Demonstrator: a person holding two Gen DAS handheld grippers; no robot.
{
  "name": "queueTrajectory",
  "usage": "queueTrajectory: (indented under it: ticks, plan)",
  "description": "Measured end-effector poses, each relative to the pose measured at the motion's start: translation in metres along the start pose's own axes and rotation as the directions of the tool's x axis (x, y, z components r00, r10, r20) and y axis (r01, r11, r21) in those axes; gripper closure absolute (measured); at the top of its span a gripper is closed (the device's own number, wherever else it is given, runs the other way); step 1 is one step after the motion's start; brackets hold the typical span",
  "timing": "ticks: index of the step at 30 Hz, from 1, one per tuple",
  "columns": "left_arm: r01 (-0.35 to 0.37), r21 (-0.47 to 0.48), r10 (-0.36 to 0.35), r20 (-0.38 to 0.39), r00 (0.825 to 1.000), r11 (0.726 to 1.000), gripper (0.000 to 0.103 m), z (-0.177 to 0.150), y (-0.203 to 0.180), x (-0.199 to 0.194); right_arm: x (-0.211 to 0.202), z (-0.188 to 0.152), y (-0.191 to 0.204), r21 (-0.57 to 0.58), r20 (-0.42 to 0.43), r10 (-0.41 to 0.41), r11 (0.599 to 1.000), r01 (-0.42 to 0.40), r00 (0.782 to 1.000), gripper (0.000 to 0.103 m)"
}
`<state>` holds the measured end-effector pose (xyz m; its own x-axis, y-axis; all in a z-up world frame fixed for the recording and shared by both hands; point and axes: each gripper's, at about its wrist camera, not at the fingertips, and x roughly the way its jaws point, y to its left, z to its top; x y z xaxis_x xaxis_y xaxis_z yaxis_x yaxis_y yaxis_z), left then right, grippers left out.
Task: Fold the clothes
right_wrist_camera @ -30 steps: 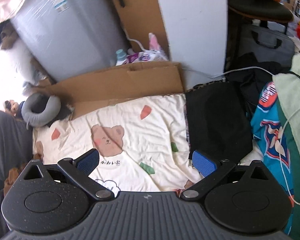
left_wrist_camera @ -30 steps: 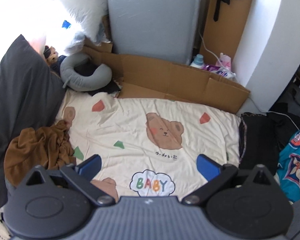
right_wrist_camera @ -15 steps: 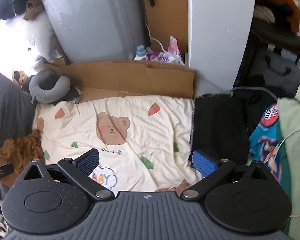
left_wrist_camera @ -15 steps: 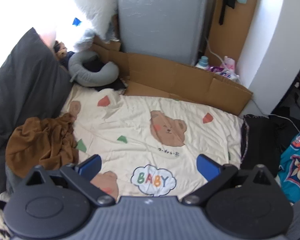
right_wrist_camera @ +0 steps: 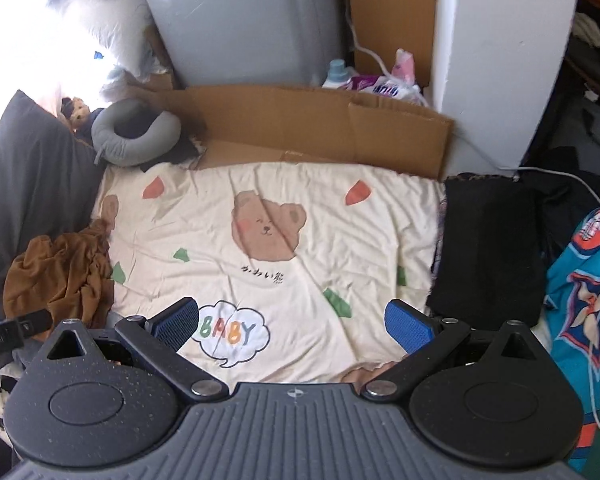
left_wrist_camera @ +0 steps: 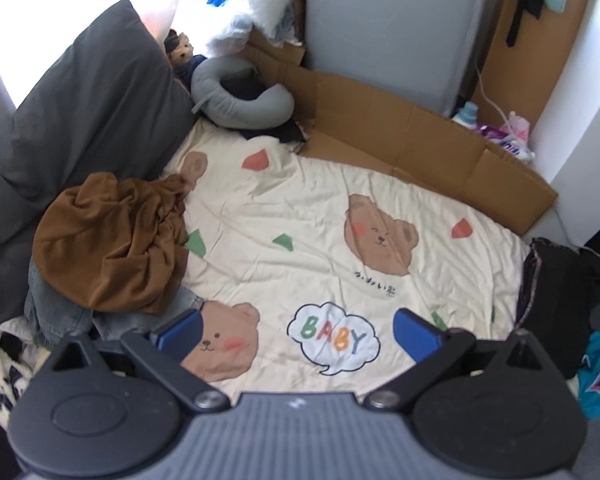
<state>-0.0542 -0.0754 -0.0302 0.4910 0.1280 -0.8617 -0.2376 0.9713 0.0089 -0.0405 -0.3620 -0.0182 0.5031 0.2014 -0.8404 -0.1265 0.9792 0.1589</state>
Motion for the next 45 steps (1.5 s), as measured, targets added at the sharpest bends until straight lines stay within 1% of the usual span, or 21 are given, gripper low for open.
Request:
queueTrajectory:
  ticks: [2, 5, 7, 10, 11, 14, 16, 19, 21, 23, 24, 27, 30, 34, 38, 45]
  plan:
    - [-0.006, -0.001, 0.006, -0.026, 1.000, 1.000, 0.001, -0.001, -0.005, 0.010, 0.009, -0.004, 0.011, -0.039, -0.014, -0.013, 0.999, 0.012, 1.000, 0.001]
    - [-0.021, 0.063, 0.025, -0.069, 0.997, 0.998, 0.001, -0.004, -0.019, 0.022, 0.020, -0.012, 0.026, -0.080, -0.055, -0.020, 0.997, 0.016, 0.998, 0.001]
    - [-0.033, 0.081, 0.039, -0.071, 0.997, 0.996, 0.001, -0.003, -0.025, 0.023, 0.027, -0.016, 0.031, -0.085, -0.094, -0.016, 0.996, 0.008, 0.995, 0.001]
    - [-0.074, 0.064, 0.077, -0.053, 0.996, 0.995, 0.001, 0.005, -0.022, 0.022, 0.039, -0.014, 0.036, -0.113, -0.131, -0.027, 0.994, 0.012, 0.991, 0.001]
    - [-0.075, 0.057, 0.078, -0.059, 0.995, 0.996, 0.001, 0.004, -0.021, 0.024, 0.042, -0.012, 0.034, -0.117, -0.132, -0.030, 0.993, 0.014, 0.991, 0.001]
    - [-0.077, 0.037, 0.080, -0.077, 0.994, 0.996, 0.001, -0.001, -0.019, 0.028, 0.047, -0.005, 0.026, -0.117, -0.123, -0.030, 0.993, 0.015, 0.992, 0.001]
    - [-0.064, 0.032, 0.066, -0.069, 0.995, 0.997, 0.001, -0.009, -0.018, 0.028, 0.050, -0.003, 0.020, -0.120, -0.124, -0.031, 0.993, 0.016, 0.992, 0.001]
    - [-0.056, 0.014, 0.057, -0.071, 0.996, 0.998, 0.001, -0.021, -0.018, 0.023, 0.046, -0.008, 0.015, -0.140, -0.124, -0.024, 0.990, 0.007, 0.992, 0.001]
    - [-0.060, 0.009, 0.061, -0.056, 0.997, 0.998, 0.001, -0.025, -0.017, 0.014, 0.037, -0.013, 0.008, -0.129, -0.113, -0.033, 0.992, 0.018, 0.993, 0.001]
    - [-0.065, 0.006, 0.065, -0.043, 0.997, 0.998, 0.001, -0.030, -0.016, 0.006, 0.029, -0.019, 0.008, -0.138, -0.102, -0.021, 0.990, 0.007, 0.995, 0.001]
    - [-0.065, 0.022, 0.066, -0.041, 0.997, 0.998, 0.001, -0.033, -0.019, 0.004, 0.026, -0.021, 0.008, -0.147, -0.098, -0.016, 0.989, 0.002, 0.995, 0.001]
    - [-0.084, 0.062, 0.085, -0.002, 0.996, 0.995, 0.001, -0.035, -0.022, -0.004, 0.016, -0.027, 0.010, -0.177, -0.061, -0.016, 0.984, 0.005, 0.998, 0.001]
    - [-0.083, 0.064, 0.085, -0.027, 0.996, 0.995, 0.001, -0.033, -0.018, 0.001, 0.013, -0.029, 0.004, -0.139, -0.062, 0.027, 0.990, -0.036, 0.998, 0.001]
    - [-0.061, 0.014, 0.062, -0.071, 0.996, 0.998, 0.001, -0.033, -0.007, 0.013, 0.015, -0.029, 0.005, -0.143, -0.041, 0.026, 0.989, -0.032, 0.999, 0.001]
    - [-0.007, -0.022, 0.006, -0.071, 0.997, 1.000, 0.001, -0.033, -0.001, 0.018, 0.023, -0.027, 0.001, -0.137, -0.056, 0.030, 0.990, -0.037, 0.998, 0.001]
    - [0.005, -0.043, -0.009, -0.080, 0.997, 0.999, 0.001, -0.030, 0.002, 0.027, 0.027, -0.025, -0.007, -0.113, -0.066, 0.043, 0.992, -0.051, 0.997, 0.001]
